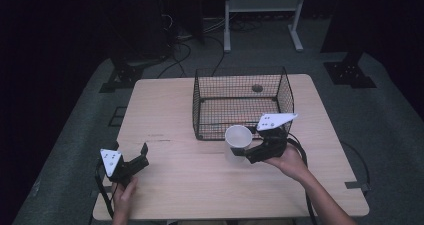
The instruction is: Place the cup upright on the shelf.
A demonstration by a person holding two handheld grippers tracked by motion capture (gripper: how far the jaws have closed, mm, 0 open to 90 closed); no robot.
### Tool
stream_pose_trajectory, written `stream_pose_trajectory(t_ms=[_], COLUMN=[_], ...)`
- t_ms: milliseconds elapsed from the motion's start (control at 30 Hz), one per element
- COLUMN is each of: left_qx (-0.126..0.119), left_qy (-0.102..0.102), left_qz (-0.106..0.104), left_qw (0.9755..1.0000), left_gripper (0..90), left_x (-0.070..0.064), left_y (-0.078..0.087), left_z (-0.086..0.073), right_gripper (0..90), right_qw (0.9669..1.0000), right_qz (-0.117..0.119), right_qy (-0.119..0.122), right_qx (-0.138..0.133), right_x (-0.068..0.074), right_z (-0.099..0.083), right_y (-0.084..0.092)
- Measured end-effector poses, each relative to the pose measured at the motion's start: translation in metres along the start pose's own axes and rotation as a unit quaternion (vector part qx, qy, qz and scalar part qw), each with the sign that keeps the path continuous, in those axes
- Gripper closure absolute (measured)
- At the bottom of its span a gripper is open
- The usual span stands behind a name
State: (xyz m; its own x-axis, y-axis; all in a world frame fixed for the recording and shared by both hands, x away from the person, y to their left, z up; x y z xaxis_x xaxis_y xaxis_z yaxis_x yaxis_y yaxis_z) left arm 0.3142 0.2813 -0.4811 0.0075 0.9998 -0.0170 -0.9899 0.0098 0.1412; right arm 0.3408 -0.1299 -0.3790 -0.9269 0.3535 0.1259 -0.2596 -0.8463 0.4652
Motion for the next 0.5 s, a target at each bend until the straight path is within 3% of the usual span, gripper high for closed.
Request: stream_pose_trajectory(t_ms=[500], left_qx=[0.000], left_qy=[0.001], left_qz=[0.000], left_qw=[1.0000], left_gripper=[0.0], left_x=[0.000], left_y=[0.000], left_z=[0.000], right_gripper=[19.6], right_qw=[1.0000], right_qz=[0.007], right_qy=[0.004], right_qx=[-0.006], right_x=[-0.007], right_z=[0.016], right_y=[-0.001])
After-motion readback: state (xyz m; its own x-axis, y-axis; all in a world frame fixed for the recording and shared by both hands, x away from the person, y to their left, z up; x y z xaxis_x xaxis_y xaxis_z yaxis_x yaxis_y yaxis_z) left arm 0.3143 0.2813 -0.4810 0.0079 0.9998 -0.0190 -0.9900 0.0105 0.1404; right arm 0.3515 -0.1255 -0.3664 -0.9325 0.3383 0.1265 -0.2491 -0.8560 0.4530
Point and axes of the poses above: each handheld gripper's, and its own axes: y roughly backward along the jaws, z roughly out of its top, x roughly to its left, the point moved 3 cm from there along -y, roughly forward along the jaws, and after that the axes turned 5 degrees about z, right-handed, at the moved point
